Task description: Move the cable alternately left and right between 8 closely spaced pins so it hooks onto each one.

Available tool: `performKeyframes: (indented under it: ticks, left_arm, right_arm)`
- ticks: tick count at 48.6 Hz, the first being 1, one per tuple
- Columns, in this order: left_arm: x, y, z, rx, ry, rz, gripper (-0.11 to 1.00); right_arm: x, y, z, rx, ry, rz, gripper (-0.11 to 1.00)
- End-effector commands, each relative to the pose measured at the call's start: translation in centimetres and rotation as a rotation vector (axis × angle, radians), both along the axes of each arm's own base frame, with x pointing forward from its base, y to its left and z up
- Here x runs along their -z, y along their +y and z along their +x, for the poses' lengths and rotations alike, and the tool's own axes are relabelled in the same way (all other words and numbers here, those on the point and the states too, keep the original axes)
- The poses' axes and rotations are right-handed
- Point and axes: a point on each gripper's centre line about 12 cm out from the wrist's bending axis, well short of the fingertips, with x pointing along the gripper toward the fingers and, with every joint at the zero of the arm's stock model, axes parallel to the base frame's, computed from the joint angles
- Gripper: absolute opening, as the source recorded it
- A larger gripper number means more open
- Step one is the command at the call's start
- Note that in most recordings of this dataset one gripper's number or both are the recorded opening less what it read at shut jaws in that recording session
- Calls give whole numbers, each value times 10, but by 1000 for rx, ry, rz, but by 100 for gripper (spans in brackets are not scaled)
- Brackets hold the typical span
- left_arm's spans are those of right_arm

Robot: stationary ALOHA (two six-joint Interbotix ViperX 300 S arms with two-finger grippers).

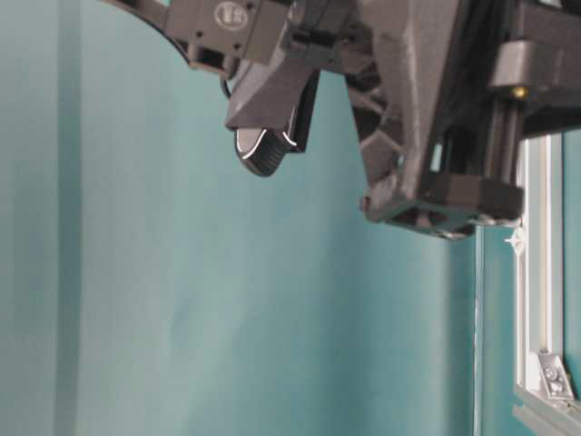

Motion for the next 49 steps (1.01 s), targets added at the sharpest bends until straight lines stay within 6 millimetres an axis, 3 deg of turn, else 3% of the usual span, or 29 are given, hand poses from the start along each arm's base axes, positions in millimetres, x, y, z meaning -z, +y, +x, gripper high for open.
performKeyframes:
  ticks: [1, 35, 49]
  left_arm:
    - [-7, 1, 2, -4, -18, 4, 50]
    - [-7, 1, 2, -4, -18, 4, 50]
    - [-7, 1, 2, -4, -18, 4, 50]
  right_arm:
    - [-13, 3, 3, -1, -35, 14, 16]
    - [-13, 4, 4, -1, -34, 14, 16]
    - [-13, 16, 3, 2, -43, 24, 16]
